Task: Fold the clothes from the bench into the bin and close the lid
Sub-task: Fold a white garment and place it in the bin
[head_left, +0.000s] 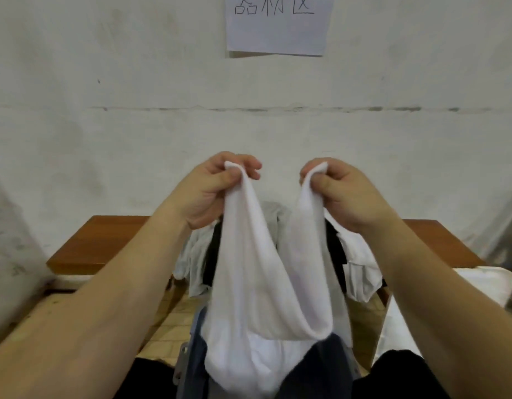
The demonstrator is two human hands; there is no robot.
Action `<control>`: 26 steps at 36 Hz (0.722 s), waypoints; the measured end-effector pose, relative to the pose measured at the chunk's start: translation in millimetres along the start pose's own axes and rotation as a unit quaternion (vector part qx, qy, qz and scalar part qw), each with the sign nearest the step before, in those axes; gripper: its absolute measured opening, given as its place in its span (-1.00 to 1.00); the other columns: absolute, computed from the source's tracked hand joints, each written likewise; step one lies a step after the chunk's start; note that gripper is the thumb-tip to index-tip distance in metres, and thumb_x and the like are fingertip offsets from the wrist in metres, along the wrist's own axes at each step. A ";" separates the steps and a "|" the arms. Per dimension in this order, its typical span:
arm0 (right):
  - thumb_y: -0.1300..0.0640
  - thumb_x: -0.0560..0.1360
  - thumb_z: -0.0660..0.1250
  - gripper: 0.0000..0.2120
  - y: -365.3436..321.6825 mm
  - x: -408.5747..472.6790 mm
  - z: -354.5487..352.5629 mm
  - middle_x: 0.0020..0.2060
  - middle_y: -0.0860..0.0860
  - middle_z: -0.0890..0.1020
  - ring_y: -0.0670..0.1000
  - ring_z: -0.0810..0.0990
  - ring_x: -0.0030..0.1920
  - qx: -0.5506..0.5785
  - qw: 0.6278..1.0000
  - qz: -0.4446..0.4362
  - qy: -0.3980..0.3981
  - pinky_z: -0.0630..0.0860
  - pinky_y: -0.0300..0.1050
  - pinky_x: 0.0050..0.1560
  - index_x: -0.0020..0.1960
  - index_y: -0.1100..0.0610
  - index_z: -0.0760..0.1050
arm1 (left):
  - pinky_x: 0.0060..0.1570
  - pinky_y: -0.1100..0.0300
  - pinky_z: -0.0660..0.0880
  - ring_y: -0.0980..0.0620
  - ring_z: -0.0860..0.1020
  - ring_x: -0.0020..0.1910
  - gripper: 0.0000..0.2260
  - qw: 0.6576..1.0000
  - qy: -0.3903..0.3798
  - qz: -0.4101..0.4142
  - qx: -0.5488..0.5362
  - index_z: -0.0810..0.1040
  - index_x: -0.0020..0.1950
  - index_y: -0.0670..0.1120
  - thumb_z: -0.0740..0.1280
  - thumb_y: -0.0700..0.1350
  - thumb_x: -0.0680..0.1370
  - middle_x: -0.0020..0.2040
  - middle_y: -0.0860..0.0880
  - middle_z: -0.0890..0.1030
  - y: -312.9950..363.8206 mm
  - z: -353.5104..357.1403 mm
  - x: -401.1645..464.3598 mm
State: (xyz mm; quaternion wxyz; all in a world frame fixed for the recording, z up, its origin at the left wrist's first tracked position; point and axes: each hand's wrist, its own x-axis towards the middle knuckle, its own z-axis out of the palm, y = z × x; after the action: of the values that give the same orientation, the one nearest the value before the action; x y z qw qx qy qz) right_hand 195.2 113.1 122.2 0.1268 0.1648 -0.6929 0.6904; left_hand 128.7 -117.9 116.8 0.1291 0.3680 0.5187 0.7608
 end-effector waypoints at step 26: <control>-0.04 0.40 0.53 -0.60 8.2 2.7 23.7 0.18 0.00 0.65 0.08 0.61 0.21 0.057 0.990 0.057 -0.112 0.54 -0.04 0.21 0.21 -0.13 0.57 | 0.31 0.16 0.42 0.03 0.53 0.31 0.02 0.984 -0.032 -0.136 0.111 0.29 0.46 0.09 0.62 0.31 0.09 0.34 -0.03 0.53 -15.0 35.2 16.1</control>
State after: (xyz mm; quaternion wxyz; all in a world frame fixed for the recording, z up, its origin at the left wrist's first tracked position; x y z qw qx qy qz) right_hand 190.6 89.2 115.4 -0.0011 0.2083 -0.6708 0.7118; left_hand 139.2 -77.7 117.1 0.2065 0.3298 0.6408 0.6618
